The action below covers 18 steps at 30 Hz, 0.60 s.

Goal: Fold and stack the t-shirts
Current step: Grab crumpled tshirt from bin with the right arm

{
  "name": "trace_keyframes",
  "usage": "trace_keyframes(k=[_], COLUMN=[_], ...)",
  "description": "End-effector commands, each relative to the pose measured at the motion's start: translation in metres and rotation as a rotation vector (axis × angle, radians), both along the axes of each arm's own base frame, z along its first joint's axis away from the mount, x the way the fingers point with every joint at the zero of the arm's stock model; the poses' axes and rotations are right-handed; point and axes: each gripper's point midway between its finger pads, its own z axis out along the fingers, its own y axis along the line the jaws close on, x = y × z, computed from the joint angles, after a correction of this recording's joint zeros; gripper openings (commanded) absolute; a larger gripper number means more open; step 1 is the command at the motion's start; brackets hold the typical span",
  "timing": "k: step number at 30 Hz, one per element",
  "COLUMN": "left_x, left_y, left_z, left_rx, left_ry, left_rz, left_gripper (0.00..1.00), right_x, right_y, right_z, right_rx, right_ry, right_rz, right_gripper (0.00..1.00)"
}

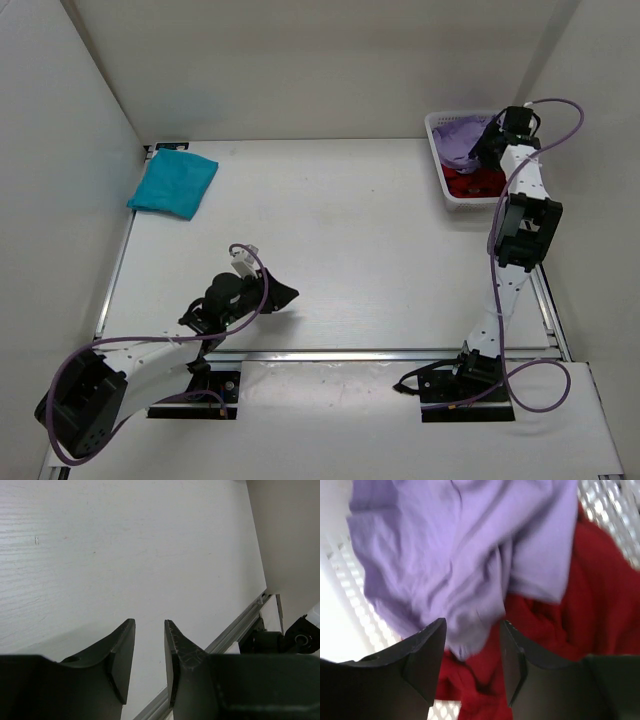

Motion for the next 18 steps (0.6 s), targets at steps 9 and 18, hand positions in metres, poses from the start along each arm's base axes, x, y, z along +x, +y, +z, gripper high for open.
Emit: trace_keyframes(k=[9, 18], left_x=[0.011, 0.027], left_y=[-0.005, -0.003], left_z=[0.014, 0.026], left_rx=[-0.018, -0.025], left_ry=[-0.034, -0.037], left_rz=[0.000, 0.036], left_gripper=[0.40, 0.40], right_x=[0.029, -0.070], right_y=[0.012, 0.131], right_z=[0.096, 0.375], right_rx=[-0.029, -0.018], right_ry=[-0.167, -0.710], right_rz=[0.046, 0.381], right_gripper=[0.00, 0.00])
